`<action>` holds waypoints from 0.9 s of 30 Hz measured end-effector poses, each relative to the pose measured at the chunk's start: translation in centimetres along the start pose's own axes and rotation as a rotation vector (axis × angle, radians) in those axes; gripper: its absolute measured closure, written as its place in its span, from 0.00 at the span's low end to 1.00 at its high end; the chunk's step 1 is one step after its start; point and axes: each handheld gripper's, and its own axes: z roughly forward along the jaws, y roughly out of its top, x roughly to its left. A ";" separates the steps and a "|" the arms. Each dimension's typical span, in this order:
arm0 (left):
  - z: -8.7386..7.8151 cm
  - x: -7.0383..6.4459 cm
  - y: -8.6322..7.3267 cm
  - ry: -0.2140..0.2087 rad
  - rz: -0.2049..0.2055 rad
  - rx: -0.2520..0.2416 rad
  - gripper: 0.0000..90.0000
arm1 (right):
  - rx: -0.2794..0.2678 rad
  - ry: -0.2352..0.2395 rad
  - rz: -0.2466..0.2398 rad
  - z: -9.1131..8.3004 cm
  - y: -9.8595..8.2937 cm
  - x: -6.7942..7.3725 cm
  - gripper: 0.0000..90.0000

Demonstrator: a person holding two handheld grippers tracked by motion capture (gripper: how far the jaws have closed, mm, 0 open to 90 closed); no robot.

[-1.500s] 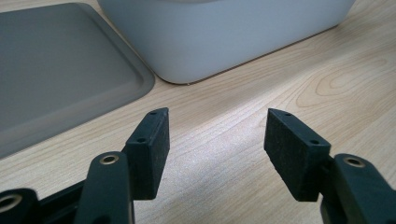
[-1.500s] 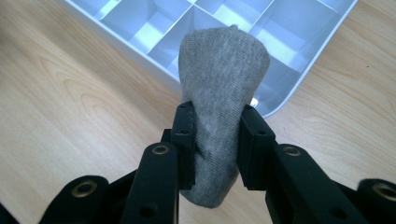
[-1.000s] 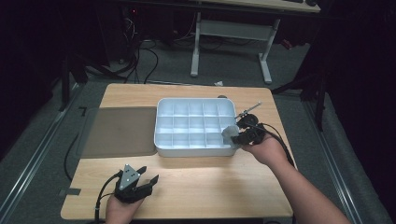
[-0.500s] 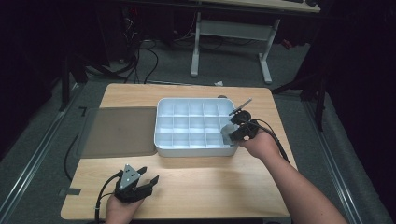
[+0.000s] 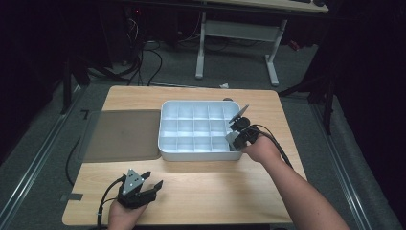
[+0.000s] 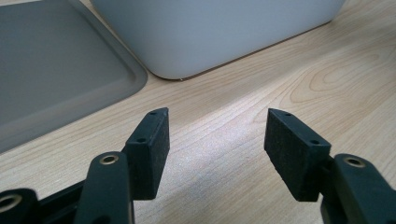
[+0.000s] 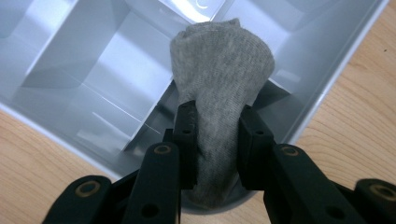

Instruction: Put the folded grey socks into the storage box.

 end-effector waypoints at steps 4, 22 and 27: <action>0.0 0.0 0.0 -0.001 0.001 0.002 0.45 | 0.011 0.004 -0.006 0.6 0.1 0.0 0.82; 0.2 -0.1 -0.1 -0.007 0.008 0.012 0.45 | 0.055 0.034 -0.010 2.5 0.2 -0.2 0.81; 0.2 -0.2 -0.1 -0.008 0.009 0.014 0.45 | 0.054 0.037 -0.018 2.5 0.2 -0.2 0.80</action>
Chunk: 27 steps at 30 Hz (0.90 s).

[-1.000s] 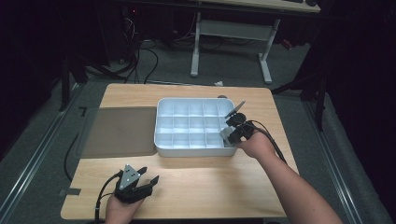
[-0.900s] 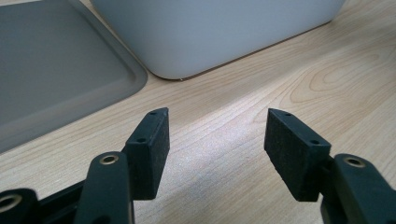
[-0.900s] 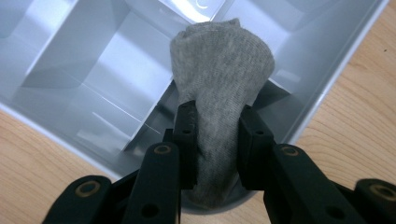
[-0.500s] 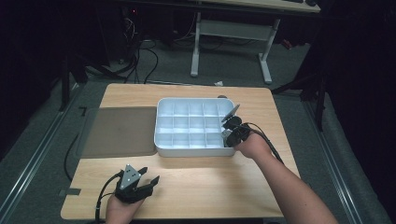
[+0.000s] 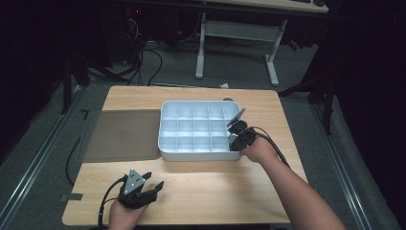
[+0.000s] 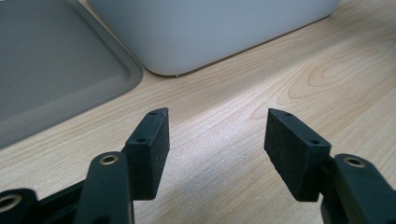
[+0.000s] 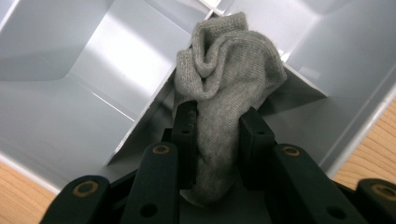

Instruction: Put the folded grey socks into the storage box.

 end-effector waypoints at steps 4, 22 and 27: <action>0.0 0.0 0.0 -0.001 0.000 0.000 0.45 | -0.001 0.010 0.003 -0.1 0.1 0.1 0.75; 0.1 -0.2 0.0 -0.006 0.007 0.006 0.45 | -0.061 0.035 0.011 -4.4 -0.3 -0.1 0.97; 0.1 -0.2 0.0 -0.006 0.007 0.006 0.45 | 0.007 0.005 0.012 -2.8 -0.5 0.0 1.00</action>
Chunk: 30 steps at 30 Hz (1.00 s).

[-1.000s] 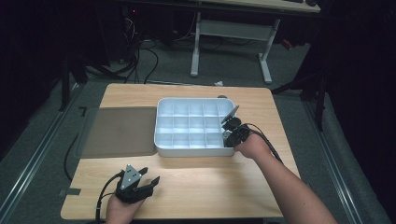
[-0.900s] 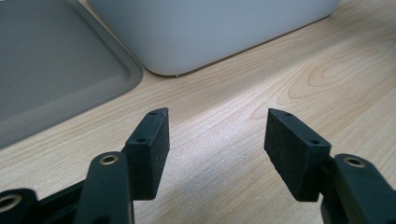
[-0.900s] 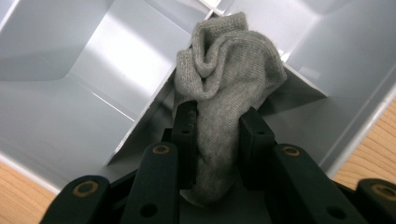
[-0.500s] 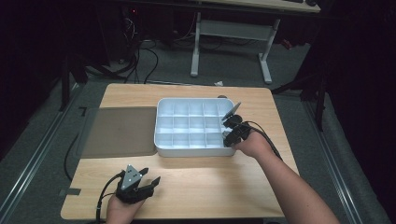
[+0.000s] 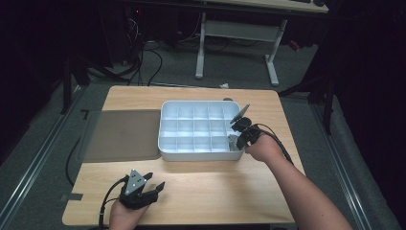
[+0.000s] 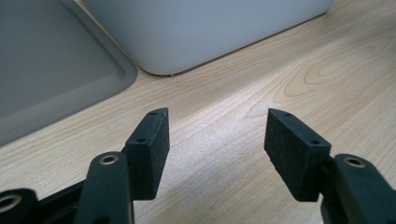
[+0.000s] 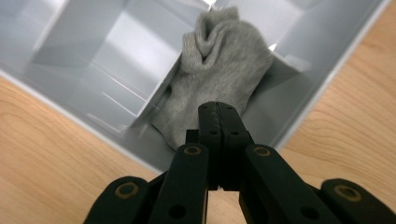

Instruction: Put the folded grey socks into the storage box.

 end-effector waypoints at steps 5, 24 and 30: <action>0.0 0.1 0.0 0.000 -0.004 0.000 0.45 | 0.026 0.004 0.001 1.8 0.0 0.1 1.00; 0.0 0.2 -0.1 -0.005 -0.008 0.003 0.45 | -0.039 -0.018 0.056 1.2 2.0 -0.8 0.96; 0.0 0.2 -0.1 -0.007 -0.010 0.005 0.45 | 0.003 -0.022 0.047 2.6 2.5 -0.8 0.99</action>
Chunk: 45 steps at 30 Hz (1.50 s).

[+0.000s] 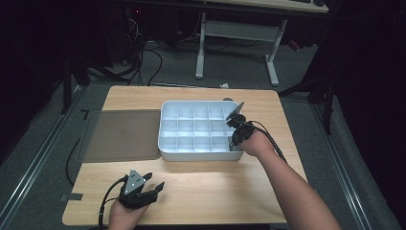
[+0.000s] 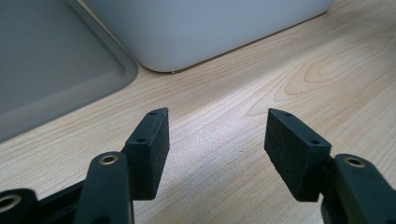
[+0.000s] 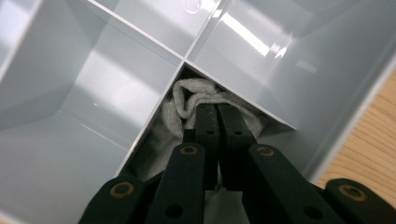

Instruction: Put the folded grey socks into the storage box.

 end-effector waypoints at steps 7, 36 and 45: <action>0.1 0.0 0.0 -0.004 0.001 0.005 0.45 | 0.036 -0.033 -0.044 1.1 0.4 0.6 1.00; 0.1 -0.2 0.0 -0.008 0.002 0.004 0.45 | 0.025 -0.012 -0.013 0.3 0.3 0.3 0.96; 0.1 -0.1 0.0 -0.011 -0.002 0.008 0.45 | -0.021 0.004 0.003 -1.1 -0.1 -0.2 0.91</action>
